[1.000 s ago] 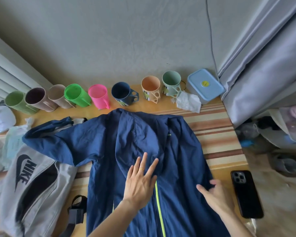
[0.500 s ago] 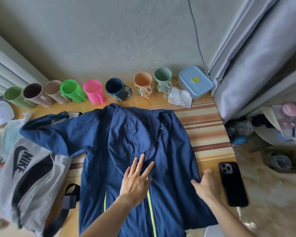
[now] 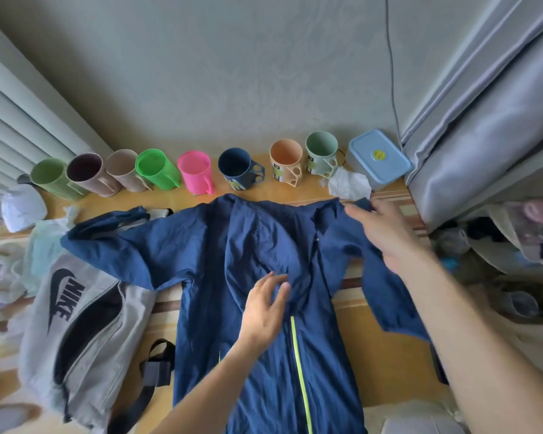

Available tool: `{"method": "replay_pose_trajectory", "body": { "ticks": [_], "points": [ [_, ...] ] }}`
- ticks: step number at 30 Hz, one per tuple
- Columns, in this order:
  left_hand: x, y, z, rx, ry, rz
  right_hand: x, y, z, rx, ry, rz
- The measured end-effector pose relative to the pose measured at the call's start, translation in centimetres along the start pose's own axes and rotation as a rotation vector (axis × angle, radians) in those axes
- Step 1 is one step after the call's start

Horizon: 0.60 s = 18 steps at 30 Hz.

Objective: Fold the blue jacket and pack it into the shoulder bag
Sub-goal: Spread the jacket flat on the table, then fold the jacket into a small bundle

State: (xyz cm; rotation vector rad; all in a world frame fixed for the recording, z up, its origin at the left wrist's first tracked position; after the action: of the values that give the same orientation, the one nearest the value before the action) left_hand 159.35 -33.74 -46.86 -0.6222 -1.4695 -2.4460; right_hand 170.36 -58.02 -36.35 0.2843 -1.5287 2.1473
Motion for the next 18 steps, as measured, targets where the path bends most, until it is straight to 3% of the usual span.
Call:
{"method": "replay_pose_trajectory", "body": {
  "ticks": [3,6,8,10,12,14,18],
  "points": [
    [0.0,-1.1,3.8,0.547,0.146,0.227,3.4,-2.2,-12.4,0.1,-0.302,0.05],
    [-0.1,-4.2,7.7,0.629,0.375,0.358,7.1,-1.4,-21.5,0.33,-0.535,0.198],
    [0.0,-5.7,10.5,0.368,0.516,0.322,7.9,-1.0,-21.4,0.343,-0.402,0.335],
    [-0.1,-5.3,12.3,0.0,0.568,0.143,7.6,0.6,-17.8,0.305,-0.101,0.366],
    [-0.8,-3.6,11.3,-0.232,0.483,-0.097,5.8,5.0,-13.2,0.208,0.151,0.125],
    [-2.2,-2.6,8.8,-0.348,0.319,-0.219,3.3,10.2,-10.1,0.091,0.273,-0.195],
    [-5.8,-4.1,4.9,-0.389,0.091,-0.079,-1.1,15.5,-9.5,-0.166,0.314,-0.457]
  ]
}}
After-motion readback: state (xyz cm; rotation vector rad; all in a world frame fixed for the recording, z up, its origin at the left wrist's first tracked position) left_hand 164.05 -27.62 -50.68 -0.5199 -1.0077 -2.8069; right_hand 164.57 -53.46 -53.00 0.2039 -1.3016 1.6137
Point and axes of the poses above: each hand's wrist, its own x-axis away from the middle knuckle, its own z-axis out of the back of the hand, y = z × x, the point moved 7 cm from there along -x, towards the middle knuckle, and after that the axes turned 2 degrees about -x, right-handed, at the moved point
